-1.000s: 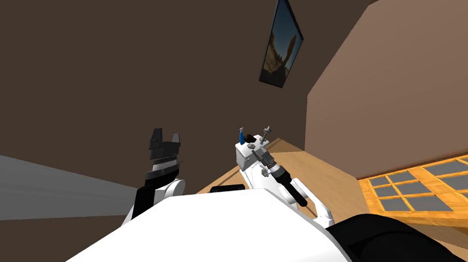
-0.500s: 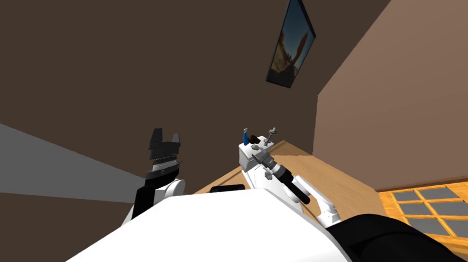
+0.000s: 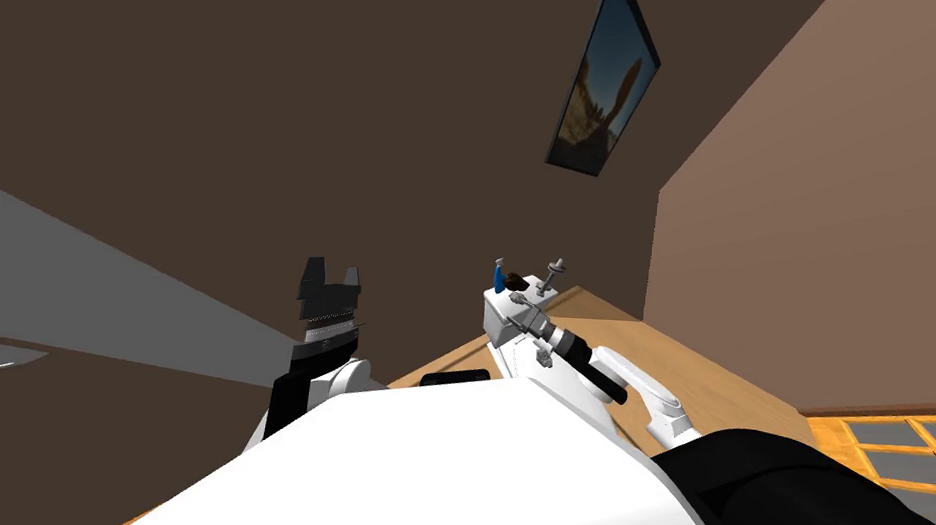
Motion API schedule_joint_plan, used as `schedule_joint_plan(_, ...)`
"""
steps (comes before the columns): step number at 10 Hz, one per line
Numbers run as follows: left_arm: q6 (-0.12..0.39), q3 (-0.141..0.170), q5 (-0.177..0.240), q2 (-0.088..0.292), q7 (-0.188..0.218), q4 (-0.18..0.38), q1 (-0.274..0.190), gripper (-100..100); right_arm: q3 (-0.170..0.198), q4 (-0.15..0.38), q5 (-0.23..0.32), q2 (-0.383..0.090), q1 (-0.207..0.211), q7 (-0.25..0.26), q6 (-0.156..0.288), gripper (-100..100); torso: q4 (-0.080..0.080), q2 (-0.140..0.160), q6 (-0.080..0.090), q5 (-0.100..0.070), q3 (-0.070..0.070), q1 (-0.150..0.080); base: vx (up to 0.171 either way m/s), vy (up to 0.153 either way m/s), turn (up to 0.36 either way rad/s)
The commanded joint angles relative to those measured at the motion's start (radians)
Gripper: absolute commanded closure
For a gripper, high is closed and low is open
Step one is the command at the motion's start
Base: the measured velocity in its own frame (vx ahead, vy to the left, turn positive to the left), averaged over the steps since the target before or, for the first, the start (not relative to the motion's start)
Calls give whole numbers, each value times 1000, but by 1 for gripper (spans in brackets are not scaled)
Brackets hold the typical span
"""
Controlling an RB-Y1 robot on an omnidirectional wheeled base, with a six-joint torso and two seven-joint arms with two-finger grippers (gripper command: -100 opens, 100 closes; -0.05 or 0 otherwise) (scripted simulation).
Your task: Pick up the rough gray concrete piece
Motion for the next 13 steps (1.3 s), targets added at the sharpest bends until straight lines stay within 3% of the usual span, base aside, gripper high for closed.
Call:
schedule_joint_plan(1,0,0,0,0,0,0,0,0,0,17,15,-30,-4,14,-6,-100,0,0,0,0,0,0,8,13,77)
schedule_joint_plan(6,0,0,0,0,0,0,0,0,5,108,142,-182,-13,90,-27,-100,0,-1,0,0,0,0,19,17,139)
schedule_joint_plan(10,0,0,0,0,0,0,0,0,7,151,204,-277,-15,117,-38,-100,0,-2,0,0,-1,0,28,11,85)
schedule_joint_plan(13,0,0,0,0,0,0,0,0,10,210,292,-376,-13,142,-54,-100,0,-2,0,0,-1,-1,39,6,110)
